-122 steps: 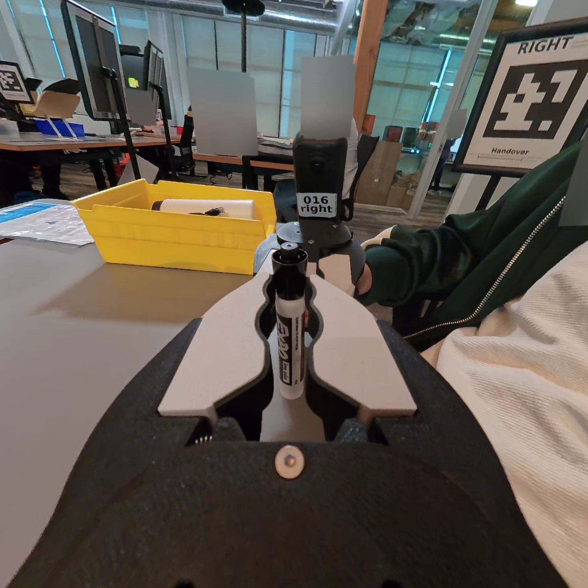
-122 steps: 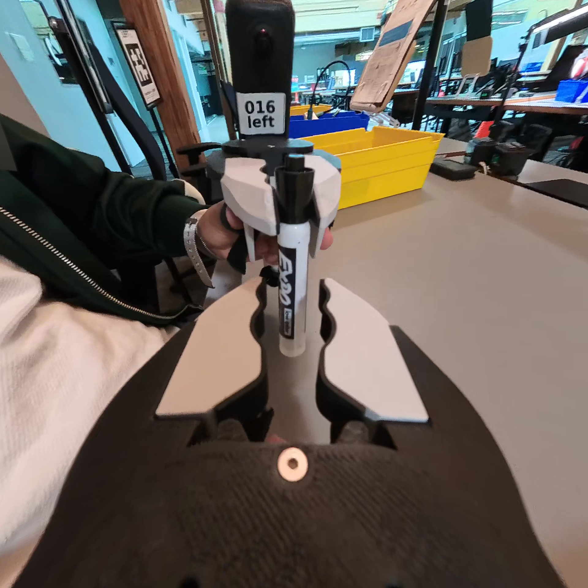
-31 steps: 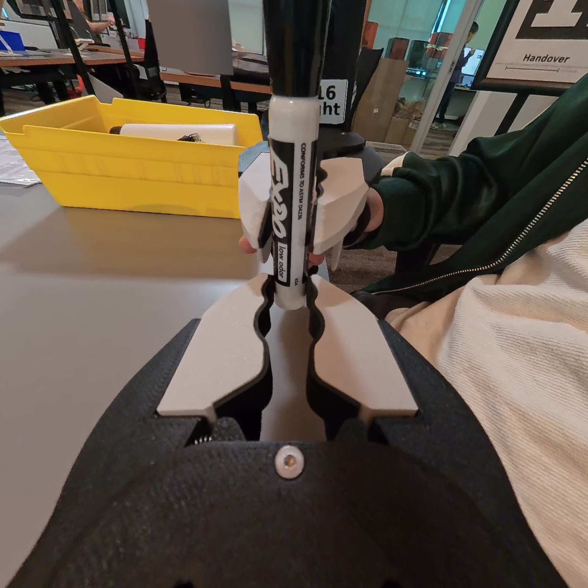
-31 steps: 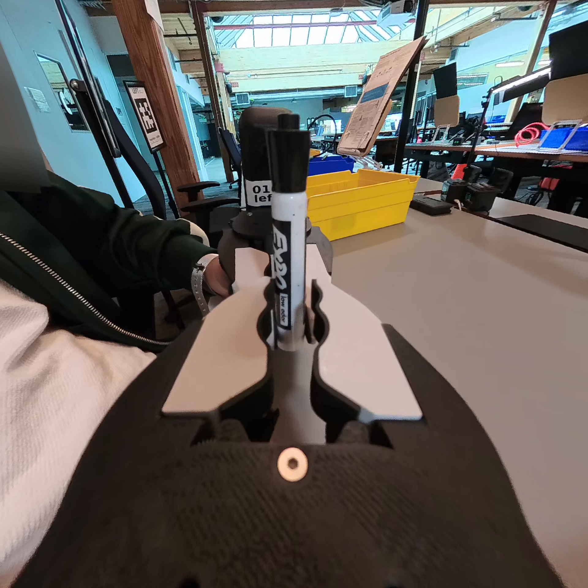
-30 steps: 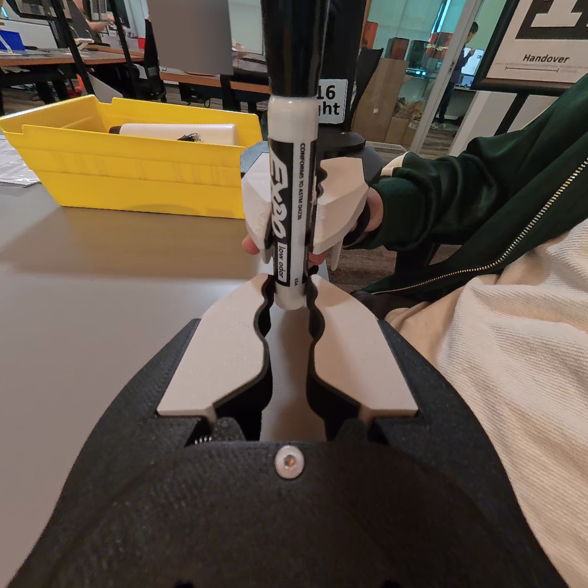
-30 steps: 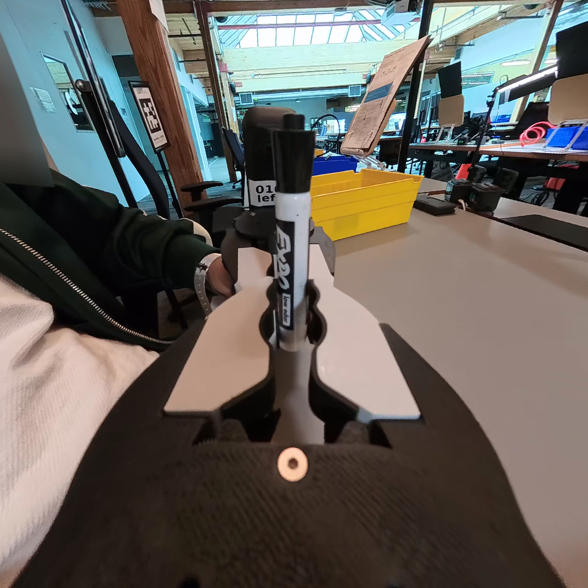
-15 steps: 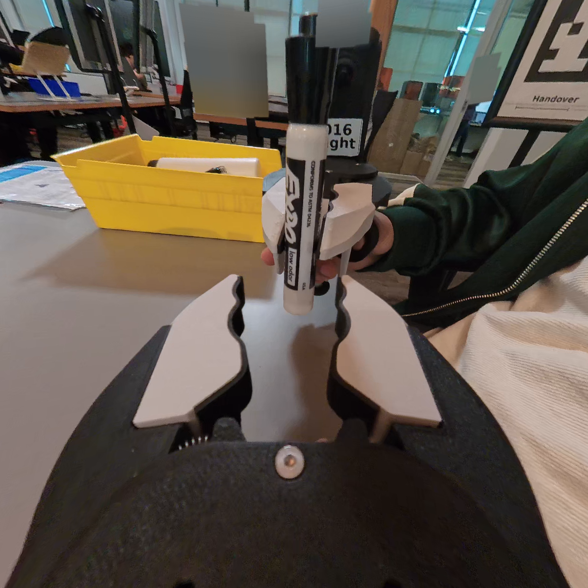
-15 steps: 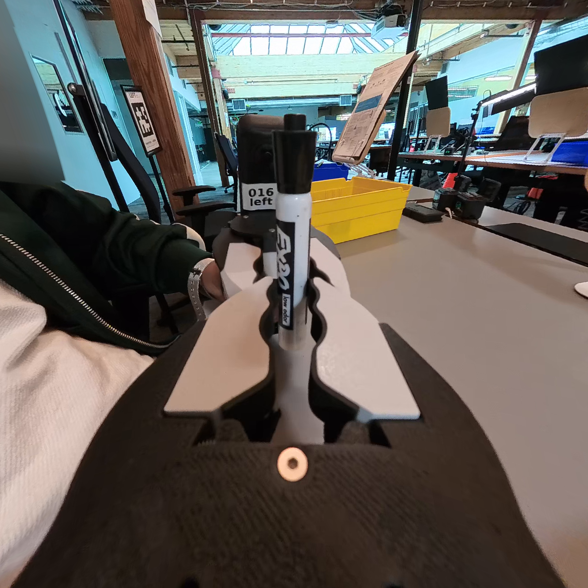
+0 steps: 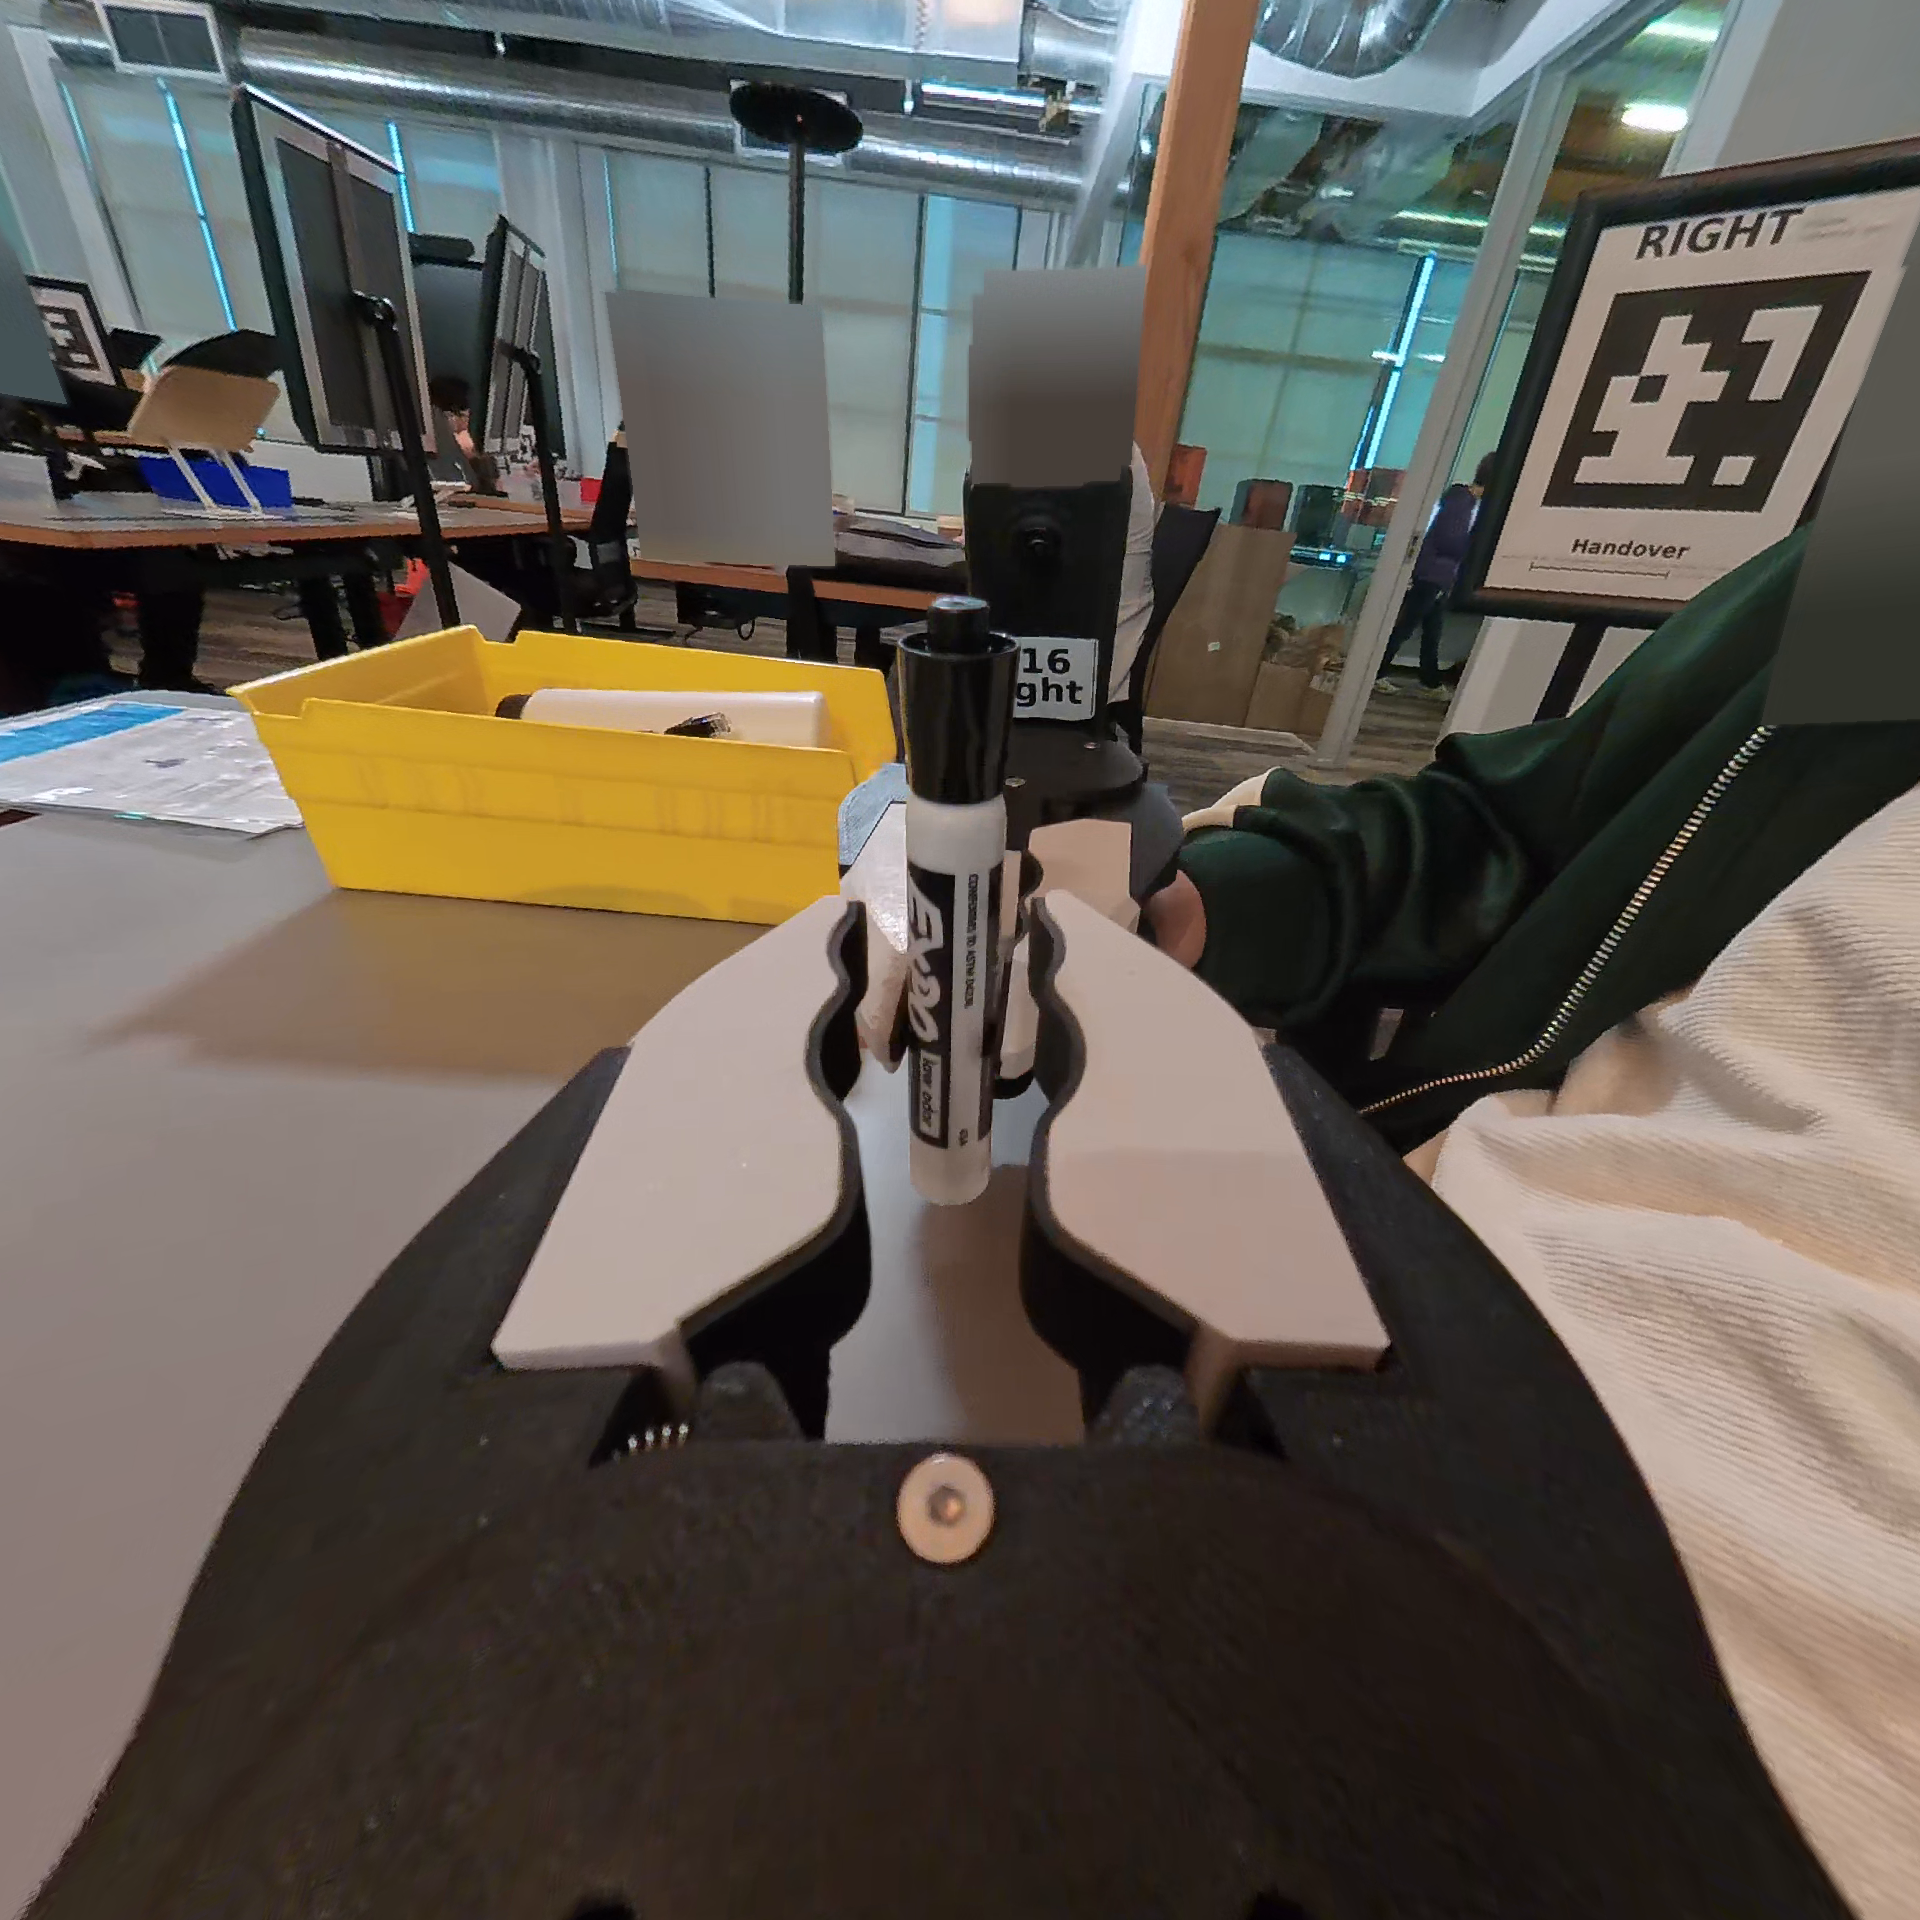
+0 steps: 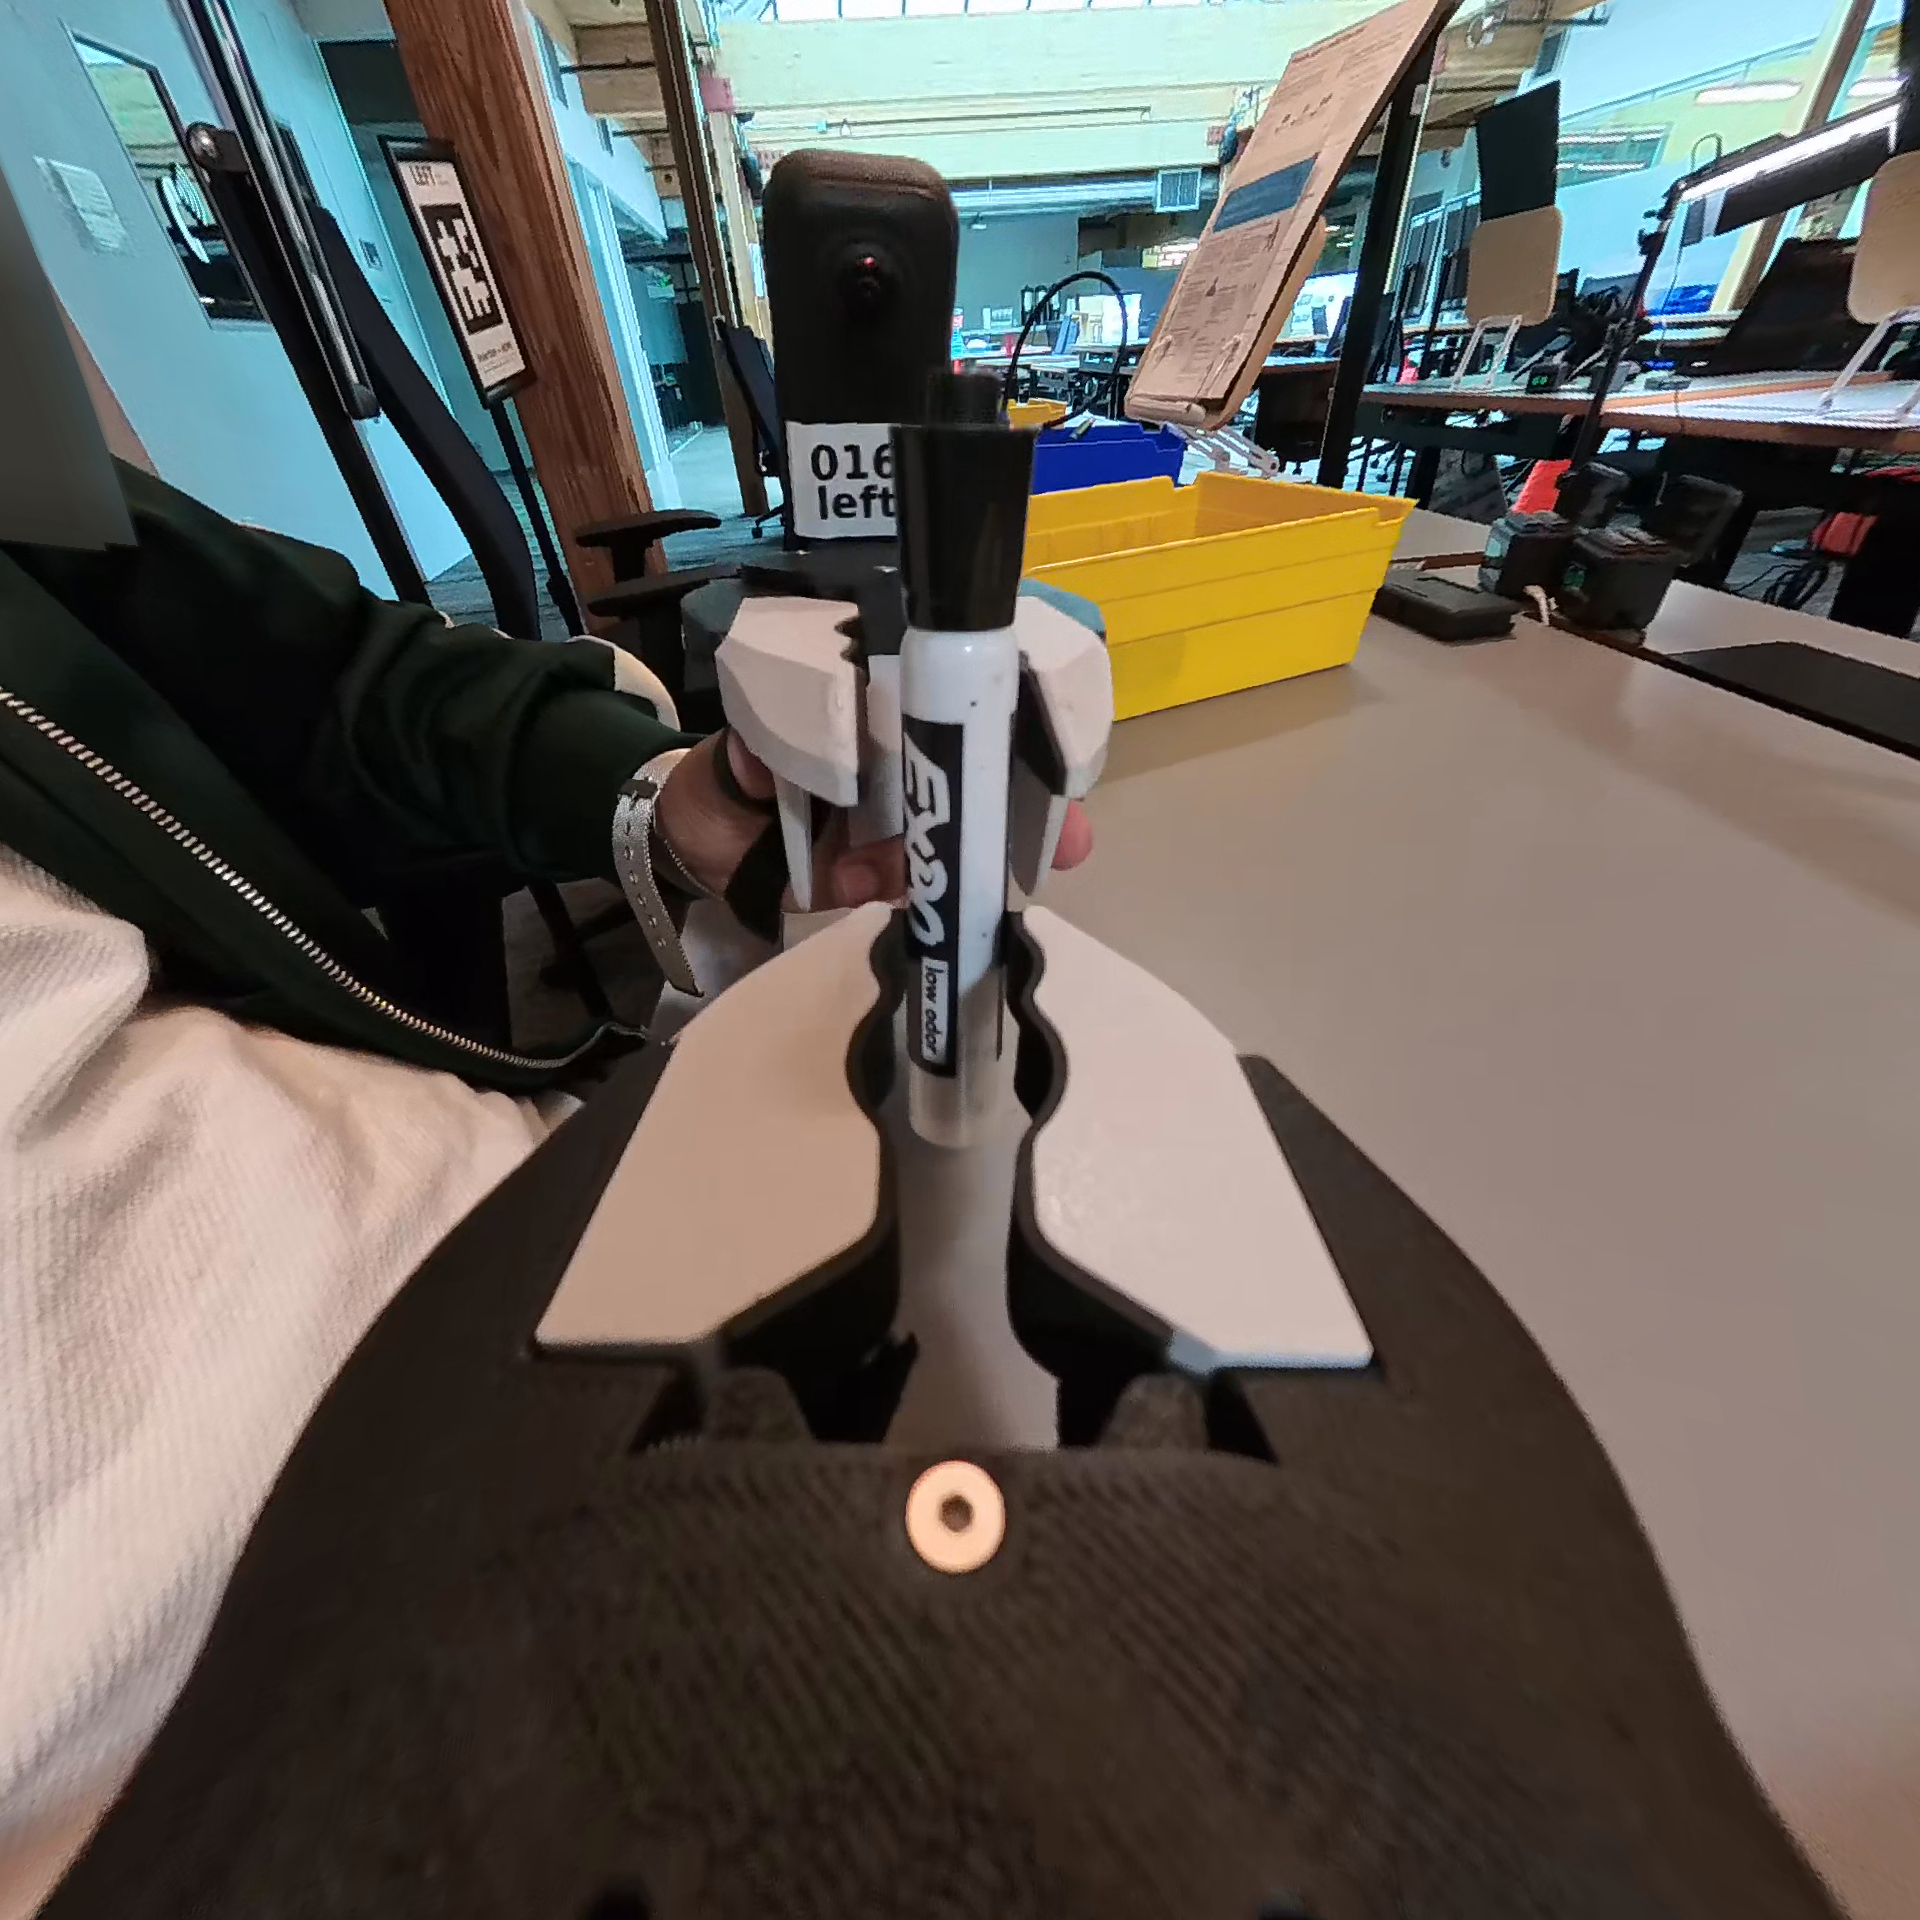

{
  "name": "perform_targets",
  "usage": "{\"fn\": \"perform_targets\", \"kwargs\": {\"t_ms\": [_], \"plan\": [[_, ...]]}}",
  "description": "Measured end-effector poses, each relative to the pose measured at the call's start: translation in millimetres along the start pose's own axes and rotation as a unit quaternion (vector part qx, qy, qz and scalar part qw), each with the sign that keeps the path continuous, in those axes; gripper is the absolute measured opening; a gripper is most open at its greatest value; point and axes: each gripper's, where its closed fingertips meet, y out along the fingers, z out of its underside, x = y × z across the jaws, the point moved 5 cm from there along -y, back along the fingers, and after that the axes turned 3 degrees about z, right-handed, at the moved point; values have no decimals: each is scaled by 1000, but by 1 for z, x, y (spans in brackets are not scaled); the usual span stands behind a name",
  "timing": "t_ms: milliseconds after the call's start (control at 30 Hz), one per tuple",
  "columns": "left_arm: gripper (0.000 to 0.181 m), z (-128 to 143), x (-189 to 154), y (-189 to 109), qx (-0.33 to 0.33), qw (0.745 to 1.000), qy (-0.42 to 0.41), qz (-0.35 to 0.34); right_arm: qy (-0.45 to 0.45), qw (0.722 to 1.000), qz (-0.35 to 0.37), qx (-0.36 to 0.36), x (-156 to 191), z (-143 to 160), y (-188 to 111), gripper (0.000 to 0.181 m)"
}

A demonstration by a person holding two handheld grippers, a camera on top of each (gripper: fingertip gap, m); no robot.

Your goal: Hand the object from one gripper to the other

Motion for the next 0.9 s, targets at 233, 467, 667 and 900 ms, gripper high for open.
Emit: {"fn": "perform_targets", "kwargs": {"t_ms": [233,467,667,900], "plan": [[18,2,-3,4,6,1000,-13,15,-3,1000,-10,14,4,3,3,19],[18,3,-3,3,17,1000,-7,10,9,1000,-9,13,2,3,3,21],[18,1,3,-1,-3,1000,-19,2,34,999,-4,-8,-3,-2,-2,27],[18,5,10,-5,-24,998,-54,1,34,998,39,-47,-12,-14,-14,30]]}}
